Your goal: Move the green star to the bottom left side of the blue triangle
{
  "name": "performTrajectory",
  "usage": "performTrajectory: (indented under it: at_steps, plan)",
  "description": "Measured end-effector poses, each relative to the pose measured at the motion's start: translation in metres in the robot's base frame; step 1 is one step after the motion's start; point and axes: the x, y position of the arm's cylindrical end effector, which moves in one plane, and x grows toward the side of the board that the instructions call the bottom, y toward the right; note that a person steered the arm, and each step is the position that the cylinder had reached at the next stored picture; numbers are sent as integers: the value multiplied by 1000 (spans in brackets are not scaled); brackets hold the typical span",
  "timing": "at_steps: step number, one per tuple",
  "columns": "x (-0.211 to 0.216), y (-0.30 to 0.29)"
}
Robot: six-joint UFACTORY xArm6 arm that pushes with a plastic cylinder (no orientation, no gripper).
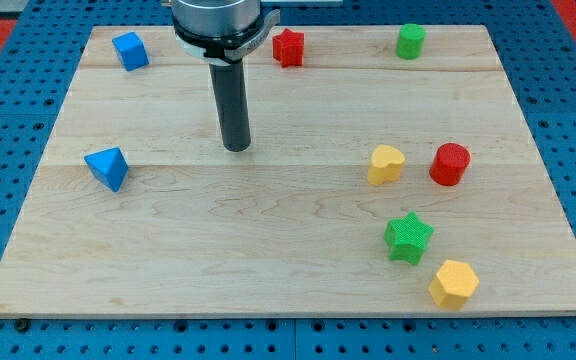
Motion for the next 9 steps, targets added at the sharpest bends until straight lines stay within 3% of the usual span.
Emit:
performTrajectory:
  at_steps: [4, 7, 9]
  plan:
    - [-25, -8]
    - [-34, 129]
    - [-34, 147]
